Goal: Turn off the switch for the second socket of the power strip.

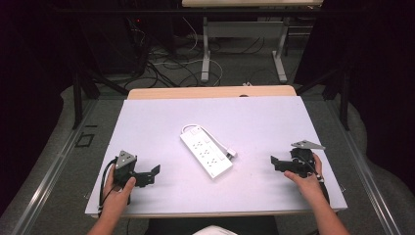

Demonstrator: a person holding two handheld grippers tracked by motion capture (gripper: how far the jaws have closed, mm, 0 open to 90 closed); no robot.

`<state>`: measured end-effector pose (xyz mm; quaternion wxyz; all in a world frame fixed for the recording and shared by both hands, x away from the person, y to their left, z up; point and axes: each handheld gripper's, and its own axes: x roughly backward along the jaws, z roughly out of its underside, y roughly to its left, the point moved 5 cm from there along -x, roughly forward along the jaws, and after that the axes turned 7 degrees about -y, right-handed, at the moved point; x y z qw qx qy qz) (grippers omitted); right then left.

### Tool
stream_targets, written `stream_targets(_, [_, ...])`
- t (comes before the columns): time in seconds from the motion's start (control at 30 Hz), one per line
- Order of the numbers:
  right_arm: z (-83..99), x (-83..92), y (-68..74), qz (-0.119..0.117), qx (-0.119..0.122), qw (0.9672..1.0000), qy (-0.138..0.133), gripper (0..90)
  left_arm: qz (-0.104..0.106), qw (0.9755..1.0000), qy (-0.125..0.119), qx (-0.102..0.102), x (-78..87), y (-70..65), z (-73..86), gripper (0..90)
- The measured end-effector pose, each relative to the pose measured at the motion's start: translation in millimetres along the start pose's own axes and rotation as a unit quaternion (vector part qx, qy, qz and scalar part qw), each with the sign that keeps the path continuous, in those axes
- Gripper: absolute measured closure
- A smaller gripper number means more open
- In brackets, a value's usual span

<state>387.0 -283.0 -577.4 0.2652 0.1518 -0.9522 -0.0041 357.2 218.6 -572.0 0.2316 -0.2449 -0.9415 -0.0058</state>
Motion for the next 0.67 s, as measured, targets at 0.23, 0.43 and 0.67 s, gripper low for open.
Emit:
stream_targets(0.23, [5.0,-0.3,-1.7,0.002,0.001,1.0,0.003,2.7,0.0,1.0,0.0,0.0,0.0,0.1,0.0,0.4])
stream_targets(0.43, [7.7,-1.2,-3.1,0.006,-0.003,1.0,0.005,2.8,0.001,1.0,0.0,0.0,-0.1,0.0,0.0,0.4])
stream_targets(0.67, [8.9,-1.7,-3.6,0.006,-0.004,1.0,0.004,2.9,0.001,1.0,0.001,0.001,-0.6,-0.3,-0.2,0.4])
